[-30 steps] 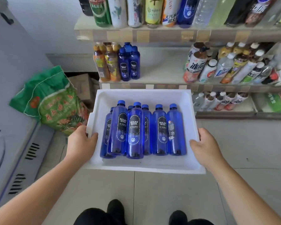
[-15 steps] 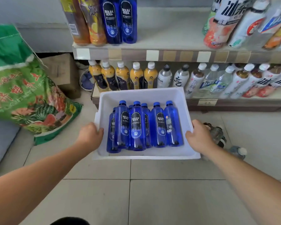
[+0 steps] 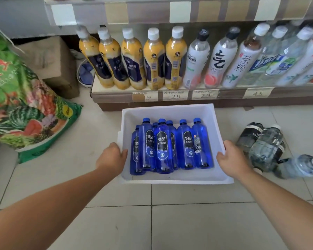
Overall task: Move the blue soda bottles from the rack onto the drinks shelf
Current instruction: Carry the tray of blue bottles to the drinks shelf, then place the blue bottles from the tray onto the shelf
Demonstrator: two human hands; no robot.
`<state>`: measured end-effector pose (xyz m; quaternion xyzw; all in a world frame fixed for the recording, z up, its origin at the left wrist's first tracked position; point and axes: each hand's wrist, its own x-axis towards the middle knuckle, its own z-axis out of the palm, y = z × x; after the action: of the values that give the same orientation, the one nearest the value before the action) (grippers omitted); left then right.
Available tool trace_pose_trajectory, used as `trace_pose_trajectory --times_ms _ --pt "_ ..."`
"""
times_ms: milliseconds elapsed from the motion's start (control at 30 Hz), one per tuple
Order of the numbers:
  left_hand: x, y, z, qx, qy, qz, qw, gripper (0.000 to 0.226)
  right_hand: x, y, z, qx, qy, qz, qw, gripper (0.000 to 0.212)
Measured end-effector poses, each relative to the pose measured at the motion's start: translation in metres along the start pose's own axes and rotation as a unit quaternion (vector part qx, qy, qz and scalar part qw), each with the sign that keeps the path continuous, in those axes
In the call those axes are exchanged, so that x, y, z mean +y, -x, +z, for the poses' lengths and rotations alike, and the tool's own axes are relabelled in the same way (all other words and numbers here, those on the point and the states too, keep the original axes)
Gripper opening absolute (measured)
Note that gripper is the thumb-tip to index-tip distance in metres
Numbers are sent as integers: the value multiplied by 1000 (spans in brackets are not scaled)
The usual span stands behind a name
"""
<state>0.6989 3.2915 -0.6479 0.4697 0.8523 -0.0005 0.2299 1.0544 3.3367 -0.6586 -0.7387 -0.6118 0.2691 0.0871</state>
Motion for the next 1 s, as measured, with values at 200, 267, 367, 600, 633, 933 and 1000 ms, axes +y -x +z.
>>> trace_pose_trajectory --times_ms 200,267,367,600,633,933,1000 --pt "-3 -8 24 2 18 5 1000 30 13 -13 25 8 -49 0 999 6" --pt "-4 -11 28 6 27 7 1000 30 16 -15 30 14 -56 0 998 6" --pt "-6 -16 32 -10 13 4 1000 31 17 -19 35 14 -51 15 998 11" --pt "8 -1 19 135 -1 149 980 56 -9 -3 29 162 70 -42 983 43" --pt "15 3 17 136 43 206 968 49 -21 0 33 178 60 -77 979 44" --pt "108 -30 30 -66 65 193 977 31 -118 18 109 -154 -156 95 971 70" --pt "117 -35 32 -77 52 156 983 28 -117 17 120 -133 -147 124 972 73"
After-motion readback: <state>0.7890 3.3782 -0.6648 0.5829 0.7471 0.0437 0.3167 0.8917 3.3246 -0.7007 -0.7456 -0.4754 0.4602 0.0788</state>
